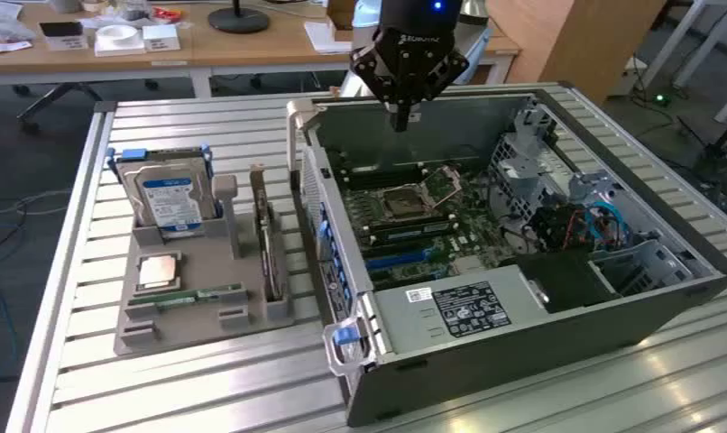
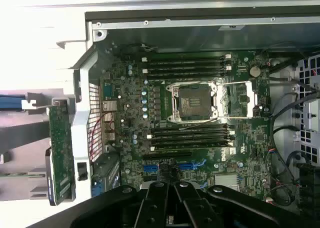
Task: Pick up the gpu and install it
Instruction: 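Reach for the gpu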
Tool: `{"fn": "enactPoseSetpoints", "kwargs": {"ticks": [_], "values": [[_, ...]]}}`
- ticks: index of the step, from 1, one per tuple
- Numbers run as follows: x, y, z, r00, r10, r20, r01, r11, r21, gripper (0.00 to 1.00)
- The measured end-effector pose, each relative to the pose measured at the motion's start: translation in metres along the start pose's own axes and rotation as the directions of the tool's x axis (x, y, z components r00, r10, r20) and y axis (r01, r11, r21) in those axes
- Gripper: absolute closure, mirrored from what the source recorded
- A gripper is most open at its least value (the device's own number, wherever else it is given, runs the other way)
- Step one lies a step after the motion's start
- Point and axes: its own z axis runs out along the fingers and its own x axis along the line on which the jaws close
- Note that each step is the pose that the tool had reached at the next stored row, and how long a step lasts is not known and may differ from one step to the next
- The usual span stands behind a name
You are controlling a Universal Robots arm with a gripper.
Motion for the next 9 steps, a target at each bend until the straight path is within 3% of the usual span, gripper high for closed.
{"fn": "enactPoseSetpoints", "kwargs": {"ticks": [9], "values": [[0.0, 0.0, 0.0, 1.0, 0.0, 0.0, 0.0, 1.0, 0.0, 0.89]]}}
